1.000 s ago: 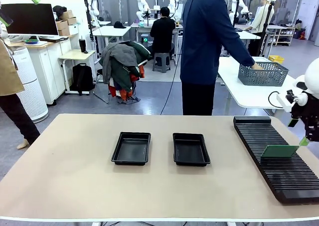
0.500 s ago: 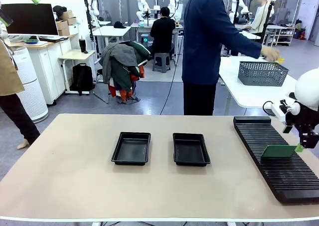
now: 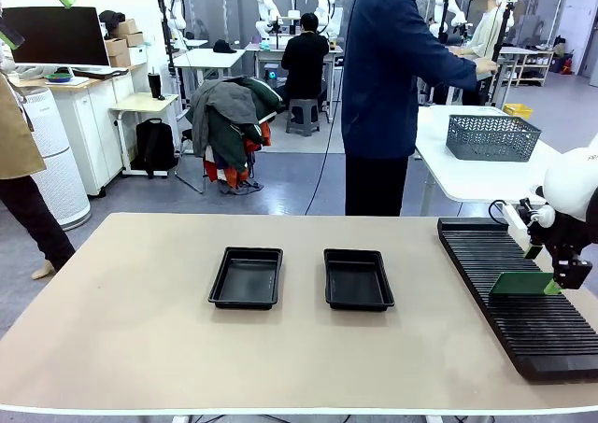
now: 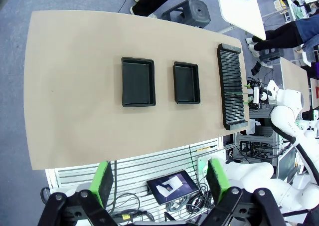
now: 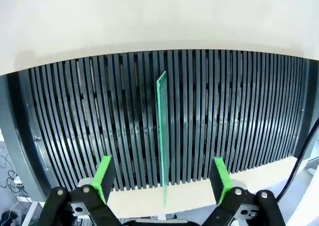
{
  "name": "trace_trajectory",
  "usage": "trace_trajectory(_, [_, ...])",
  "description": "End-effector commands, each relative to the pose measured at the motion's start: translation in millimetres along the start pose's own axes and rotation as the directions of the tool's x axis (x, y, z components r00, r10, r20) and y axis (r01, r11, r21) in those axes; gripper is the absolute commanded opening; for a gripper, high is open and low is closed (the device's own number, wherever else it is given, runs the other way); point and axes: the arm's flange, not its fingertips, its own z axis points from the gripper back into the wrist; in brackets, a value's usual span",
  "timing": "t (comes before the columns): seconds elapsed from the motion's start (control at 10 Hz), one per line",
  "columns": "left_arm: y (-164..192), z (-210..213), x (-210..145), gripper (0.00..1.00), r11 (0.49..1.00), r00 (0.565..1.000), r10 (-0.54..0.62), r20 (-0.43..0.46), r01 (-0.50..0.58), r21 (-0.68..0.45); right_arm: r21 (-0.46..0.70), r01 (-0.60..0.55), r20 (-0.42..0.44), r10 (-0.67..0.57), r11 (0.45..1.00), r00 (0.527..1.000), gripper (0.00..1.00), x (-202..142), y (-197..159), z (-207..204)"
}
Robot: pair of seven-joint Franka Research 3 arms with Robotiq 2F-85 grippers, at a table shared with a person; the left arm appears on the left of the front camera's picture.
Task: Inspect and transfer BCBs to ESD trays.
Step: Pick up the Blank PCB from the PCB Rack and place it in the left ESD tray.
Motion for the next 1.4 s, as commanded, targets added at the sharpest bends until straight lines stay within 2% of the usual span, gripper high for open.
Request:
trace_trajectory(0.0, [0.8,-1.2,-0.7,1.0,1.0,1.0,0.002,0.004,-0.002,-0.003,-0.033,-0.019,0.048,0.02,0.999,0.999,1.0,-4.0,1.2,-11.6])
trace_trajectory(0.4, [0.8,-1.2,-0.7,1.0,1.0,1.0,0.002,0.004,-0.002,-0.003,-0.03,-0.021,0.057,0.022,0.999,0.998,1.0,-4.5,3.7,-18.1])
trace_trajectory(1.3, [0.8,-1.2,-0.7,1.0,1.0,1.0,0.002,0.004,-0.002,-0.003,-0.008,-0.007,0.061,0.007,1.0,0.998,0.72,-7.0,0.0,-21.3])
